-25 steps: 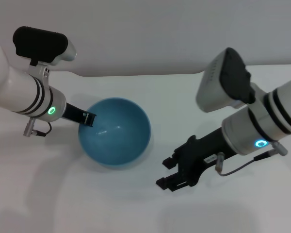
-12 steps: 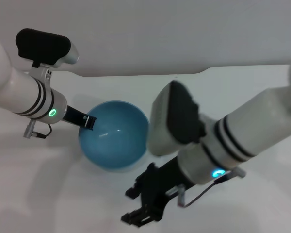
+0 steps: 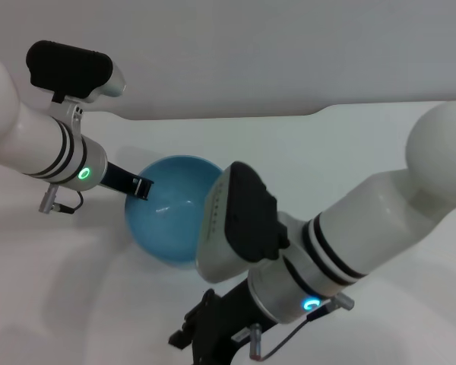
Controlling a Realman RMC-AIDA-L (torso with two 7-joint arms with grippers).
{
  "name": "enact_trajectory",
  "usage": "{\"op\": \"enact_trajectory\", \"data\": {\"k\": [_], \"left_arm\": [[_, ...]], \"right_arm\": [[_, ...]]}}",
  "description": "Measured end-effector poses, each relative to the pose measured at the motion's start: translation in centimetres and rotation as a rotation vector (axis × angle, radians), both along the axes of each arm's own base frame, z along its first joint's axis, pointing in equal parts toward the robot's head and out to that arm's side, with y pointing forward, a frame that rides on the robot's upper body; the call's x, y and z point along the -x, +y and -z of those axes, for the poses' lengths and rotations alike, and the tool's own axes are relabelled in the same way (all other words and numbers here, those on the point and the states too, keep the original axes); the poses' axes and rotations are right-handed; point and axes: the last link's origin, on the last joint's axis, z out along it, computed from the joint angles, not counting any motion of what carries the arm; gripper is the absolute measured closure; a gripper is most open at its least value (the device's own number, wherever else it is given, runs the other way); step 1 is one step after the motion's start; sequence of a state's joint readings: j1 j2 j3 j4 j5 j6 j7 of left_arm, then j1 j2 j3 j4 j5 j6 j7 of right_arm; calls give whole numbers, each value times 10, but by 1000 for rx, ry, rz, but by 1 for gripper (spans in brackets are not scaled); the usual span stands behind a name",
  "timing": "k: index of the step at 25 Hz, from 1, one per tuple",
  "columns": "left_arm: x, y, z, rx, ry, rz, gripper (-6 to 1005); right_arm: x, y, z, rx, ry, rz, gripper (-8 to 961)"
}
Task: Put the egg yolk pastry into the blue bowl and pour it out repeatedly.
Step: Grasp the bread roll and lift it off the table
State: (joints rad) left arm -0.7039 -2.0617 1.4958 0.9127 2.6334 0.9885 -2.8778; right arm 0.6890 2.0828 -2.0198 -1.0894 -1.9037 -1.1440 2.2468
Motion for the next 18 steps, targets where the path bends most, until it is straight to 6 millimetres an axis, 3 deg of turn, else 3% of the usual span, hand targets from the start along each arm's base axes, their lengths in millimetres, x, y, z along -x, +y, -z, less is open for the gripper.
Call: {"op": "enact_trajectory", "data": {"k": [9,18], "left_arm": [[-2,1,1,1,3,11,987],[-6,2,2,4,3,21,988]], "right_arm": [[-20,-10,13,51,-20,73,458],[-26,-12,23,18,-35,53,458]]}}
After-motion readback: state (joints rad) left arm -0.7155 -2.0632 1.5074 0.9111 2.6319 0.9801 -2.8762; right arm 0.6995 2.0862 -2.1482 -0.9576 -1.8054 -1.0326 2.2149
